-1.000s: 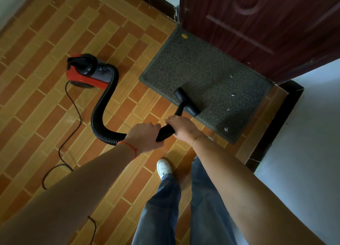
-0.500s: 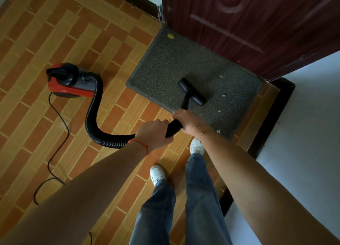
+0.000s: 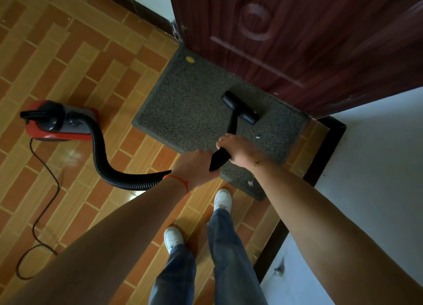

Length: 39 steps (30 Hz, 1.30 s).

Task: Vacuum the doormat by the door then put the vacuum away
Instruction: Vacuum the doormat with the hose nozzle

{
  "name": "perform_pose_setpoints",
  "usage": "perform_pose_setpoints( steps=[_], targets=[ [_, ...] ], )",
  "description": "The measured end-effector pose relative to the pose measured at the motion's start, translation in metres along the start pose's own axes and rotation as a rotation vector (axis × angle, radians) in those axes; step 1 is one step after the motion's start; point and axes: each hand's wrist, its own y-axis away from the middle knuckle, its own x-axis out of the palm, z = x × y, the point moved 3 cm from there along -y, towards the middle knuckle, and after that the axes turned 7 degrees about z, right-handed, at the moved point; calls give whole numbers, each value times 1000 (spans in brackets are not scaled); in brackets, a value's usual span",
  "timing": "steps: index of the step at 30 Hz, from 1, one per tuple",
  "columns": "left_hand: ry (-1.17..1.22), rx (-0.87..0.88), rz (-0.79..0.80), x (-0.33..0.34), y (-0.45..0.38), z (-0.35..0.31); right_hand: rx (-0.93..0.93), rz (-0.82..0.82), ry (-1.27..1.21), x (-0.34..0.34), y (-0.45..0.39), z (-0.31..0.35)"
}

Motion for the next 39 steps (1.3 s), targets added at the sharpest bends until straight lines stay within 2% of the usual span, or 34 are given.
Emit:
perform_pose_setpoints(
  steps=[10,18,26,39],
  targets=[
    [17,20,-20,-38,-57,-38,-2,10,11,-39,-5,-70],
    [1,15,-42,-46,-73,-49,20,-2,-42,-49,-5,-90],
    [-10,11,-63,-32,-47,-29,33,-12,-100,-35,-3,-55],
    [-14,-16,-21,32,45,20,11,-9,-41,27,15,49]
  ],
)
